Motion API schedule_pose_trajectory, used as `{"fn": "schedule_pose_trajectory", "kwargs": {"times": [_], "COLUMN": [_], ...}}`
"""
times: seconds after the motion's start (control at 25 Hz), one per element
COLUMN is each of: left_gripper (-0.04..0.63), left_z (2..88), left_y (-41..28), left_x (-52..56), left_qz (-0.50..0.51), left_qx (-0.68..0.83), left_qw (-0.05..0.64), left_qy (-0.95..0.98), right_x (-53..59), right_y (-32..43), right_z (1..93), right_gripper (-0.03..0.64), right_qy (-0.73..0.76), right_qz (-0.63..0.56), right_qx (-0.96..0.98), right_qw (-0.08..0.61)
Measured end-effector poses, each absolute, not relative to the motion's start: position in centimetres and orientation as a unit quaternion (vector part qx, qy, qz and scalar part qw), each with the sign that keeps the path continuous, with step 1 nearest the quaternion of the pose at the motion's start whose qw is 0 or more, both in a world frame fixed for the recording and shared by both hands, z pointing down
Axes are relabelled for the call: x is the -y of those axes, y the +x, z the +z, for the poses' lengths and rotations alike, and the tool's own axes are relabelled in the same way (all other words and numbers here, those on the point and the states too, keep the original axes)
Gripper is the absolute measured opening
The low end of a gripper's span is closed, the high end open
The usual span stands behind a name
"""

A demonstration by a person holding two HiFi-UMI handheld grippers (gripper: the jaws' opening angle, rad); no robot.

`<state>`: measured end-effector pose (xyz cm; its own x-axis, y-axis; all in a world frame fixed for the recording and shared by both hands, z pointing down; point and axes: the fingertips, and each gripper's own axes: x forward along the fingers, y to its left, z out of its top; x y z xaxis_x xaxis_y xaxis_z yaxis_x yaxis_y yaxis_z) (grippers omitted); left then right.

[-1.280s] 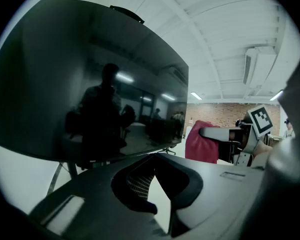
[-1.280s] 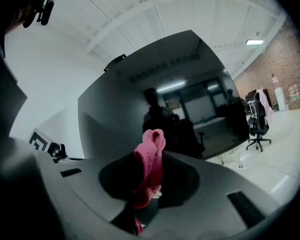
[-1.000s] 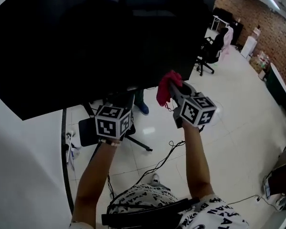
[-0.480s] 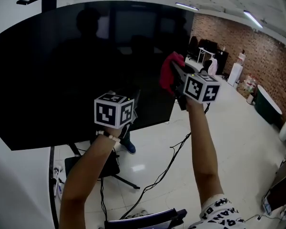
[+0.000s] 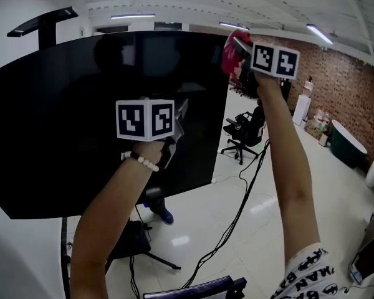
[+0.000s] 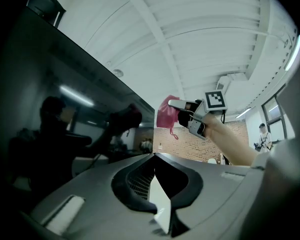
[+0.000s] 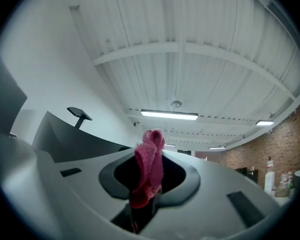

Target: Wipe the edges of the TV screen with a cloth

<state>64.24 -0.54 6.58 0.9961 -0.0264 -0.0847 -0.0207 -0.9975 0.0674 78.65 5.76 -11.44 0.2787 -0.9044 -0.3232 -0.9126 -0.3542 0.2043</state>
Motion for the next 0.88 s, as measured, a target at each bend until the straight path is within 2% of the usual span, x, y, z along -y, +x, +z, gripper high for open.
{"fn": "schedule_pose_trajectory", "kwargs": {"times": [0.44, 0.64, 0.88], "left_gripper": [-0.003, -0.003, -0.003], "left_z": [6.3, 6.4, 6.7], "left_y": [64.3, 64.0, 64.0], "left_x": [0.7, 1.2, 1.4], "left_qz": [-0.041, -0.043, -0.039], "left_qx": [0.015, 0.027, 0.029], "left_qw": [0.025, 0.031, 0.034], "left_qy": [0.999, 0.998, 0.998], "right_x": [-4.7, -3.3, -0.9], "right_y": [85.1, 86.4, 86.4], "right_z": [-19.0, -18.1, -16.5], "right_gripper": [0.083, 0.084, 0.084], "right_qy": [-0.843, -0.849, -0.832], "right_qz": [0.196, 0.184, 0.153], "right_qx": [-0.501, -0.491, -0.529], "right_qw": [-0.023, -0.060, -0.071]}}
